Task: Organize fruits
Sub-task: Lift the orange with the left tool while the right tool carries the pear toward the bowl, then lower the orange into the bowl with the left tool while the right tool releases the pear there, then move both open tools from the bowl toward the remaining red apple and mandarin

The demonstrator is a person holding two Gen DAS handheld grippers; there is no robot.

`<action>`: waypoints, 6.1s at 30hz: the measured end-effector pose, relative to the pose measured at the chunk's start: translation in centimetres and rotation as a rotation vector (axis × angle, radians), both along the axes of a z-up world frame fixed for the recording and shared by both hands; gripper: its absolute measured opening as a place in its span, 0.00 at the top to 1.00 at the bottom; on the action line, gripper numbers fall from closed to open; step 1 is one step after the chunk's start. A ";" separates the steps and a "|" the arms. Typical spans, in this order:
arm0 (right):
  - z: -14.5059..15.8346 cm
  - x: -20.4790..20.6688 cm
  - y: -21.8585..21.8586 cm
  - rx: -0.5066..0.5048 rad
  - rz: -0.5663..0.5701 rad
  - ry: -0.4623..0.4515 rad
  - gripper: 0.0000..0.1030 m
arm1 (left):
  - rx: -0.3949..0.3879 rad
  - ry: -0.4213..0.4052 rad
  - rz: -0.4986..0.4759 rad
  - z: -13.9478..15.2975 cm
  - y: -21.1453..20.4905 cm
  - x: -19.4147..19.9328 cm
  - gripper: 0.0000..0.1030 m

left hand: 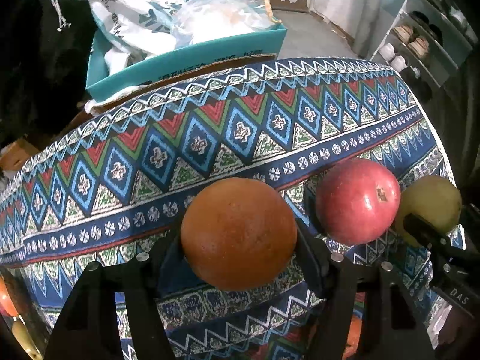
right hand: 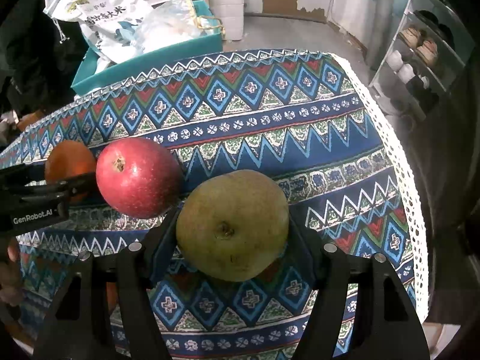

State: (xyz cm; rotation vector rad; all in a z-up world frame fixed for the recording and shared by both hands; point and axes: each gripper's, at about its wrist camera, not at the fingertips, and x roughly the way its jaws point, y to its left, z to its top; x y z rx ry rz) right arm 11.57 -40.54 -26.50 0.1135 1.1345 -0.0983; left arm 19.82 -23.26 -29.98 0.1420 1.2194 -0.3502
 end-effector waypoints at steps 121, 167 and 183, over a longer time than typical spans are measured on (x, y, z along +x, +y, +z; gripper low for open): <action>6.8 1.0 42.1 0.106 0.702 -0.062 0.33 | -0.032 -0.050 0.645 5.8 42.8 -12.8 0.33; 10.9 -0.1 41.3 0.064 0.732 -0.137 0.24 | -0.010 -0.139 0.590 11.2 39.9 -14.1 0.32; 16.0 -1.3 36.2 0.054 0.654 -0.240 0.19 | -0.006 -0.246 0.483 16.5 34.2 -14.5 0.25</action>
